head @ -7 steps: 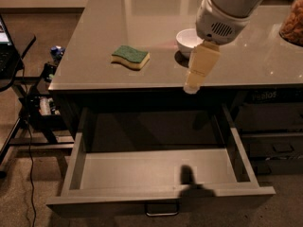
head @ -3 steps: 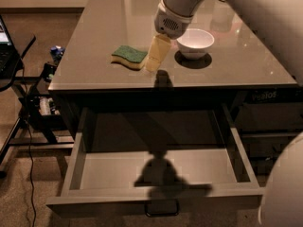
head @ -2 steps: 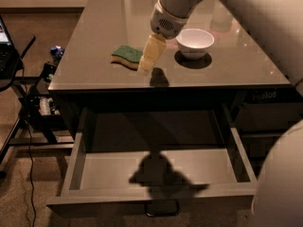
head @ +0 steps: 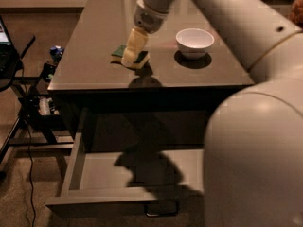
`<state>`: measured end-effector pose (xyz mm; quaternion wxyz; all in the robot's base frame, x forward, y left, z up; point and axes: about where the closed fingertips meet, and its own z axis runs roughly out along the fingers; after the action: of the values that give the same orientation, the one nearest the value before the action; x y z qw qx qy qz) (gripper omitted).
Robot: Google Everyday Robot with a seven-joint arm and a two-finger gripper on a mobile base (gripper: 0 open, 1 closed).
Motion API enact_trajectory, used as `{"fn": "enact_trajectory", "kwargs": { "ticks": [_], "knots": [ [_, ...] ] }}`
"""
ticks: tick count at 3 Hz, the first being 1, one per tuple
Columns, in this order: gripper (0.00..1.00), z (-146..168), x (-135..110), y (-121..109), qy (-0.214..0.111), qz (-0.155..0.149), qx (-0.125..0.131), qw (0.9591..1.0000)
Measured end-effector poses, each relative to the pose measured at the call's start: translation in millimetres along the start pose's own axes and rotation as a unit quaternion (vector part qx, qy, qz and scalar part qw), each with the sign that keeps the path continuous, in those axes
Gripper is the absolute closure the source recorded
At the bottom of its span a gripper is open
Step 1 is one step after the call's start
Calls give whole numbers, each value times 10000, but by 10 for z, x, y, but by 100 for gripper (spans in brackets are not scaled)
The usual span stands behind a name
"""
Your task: Place sponge into top drawer
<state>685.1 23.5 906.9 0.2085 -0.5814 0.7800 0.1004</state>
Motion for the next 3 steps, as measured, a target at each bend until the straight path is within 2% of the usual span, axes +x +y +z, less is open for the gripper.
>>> {"fn": "enact_trajectory", "kwargs": {
  "ticks": [1,3],
  "knots": [
    [0,178,-137,-97,42,47,-115,9999],
    [0,497,-150,-302,168,278,-257,9991]
  ]
}}
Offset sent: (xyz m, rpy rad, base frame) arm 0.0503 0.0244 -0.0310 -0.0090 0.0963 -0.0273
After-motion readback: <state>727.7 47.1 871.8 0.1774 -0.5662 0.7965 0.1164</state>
